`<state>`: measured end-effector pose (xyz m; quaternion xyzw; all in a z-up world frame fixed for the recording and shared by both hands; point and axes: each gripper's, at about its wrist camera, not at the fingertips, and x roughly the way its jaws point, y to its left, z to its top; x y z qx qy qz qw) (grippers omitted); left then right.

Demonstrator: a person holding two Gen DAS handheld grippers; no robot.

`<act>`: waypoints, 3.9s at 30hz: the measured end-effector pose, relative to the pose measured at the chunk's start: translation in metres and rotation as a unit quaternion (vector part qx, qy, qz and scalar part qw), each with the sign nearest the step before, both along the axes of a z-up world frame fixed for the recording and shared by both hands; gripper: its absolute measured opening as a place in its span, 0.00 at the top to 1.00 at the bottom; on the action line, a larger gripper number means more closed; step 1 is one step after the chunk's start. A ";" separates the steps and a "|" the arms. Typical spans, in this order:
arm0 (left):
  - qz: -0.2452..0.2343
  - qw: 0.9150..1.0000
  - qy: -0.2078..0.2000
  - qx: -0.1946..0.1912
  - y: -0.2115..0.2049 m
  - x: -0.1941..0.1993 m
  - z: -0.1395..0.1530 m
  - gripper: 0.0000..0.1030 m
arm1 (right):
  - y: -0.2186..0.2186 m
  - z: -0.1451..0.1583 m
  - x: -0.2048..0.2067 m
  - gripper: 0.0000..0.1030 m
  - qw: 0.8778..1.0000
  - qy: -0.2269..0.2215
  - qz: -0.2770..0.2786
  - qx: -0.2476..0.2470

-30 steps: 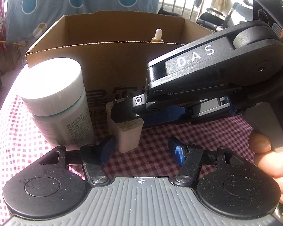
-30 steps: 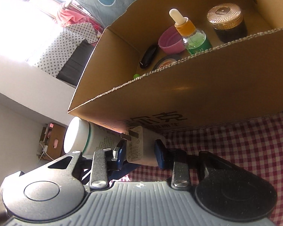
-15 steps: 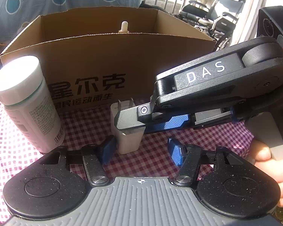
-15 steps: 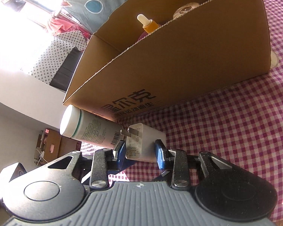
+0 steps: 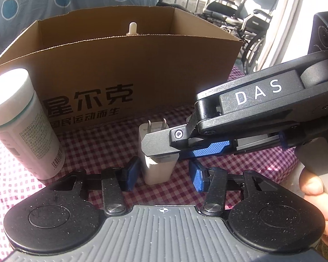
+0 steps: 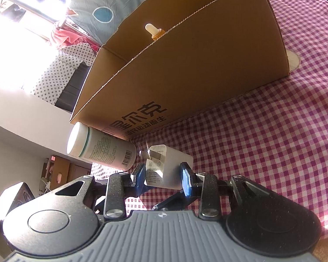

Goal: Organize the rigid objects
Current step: 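Carry the charger into the box and open the right gripper, then move the right gripper to the white supplement jar and grasp it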

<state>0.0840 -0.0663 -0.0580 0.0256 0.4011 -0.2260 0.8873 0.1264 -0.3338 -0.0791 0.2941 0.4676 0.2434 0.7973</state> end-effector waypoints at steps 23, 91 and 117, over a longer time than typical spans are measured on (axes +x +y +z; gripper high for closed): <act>0.010 0.995 -0.099 0.015 0.001 -0.025 0.043 0.73 | 0.005 0.058 -0.026 0.61 0.995 -0.101 0.002 -0.026; 0.051 0.985 -0.157 -0.052 0.087 -0.034 0.119 0.08 | -0.006 0.140 -0.020 0.58 0.976 -0.219 0.011 -0.007; 0.104 0.990 -0.090 -0.022 0.108 -0.006 0.060 0.48 | 0.112 0.082 0.017 0.65 0.987 -0.121 0.099 -0.027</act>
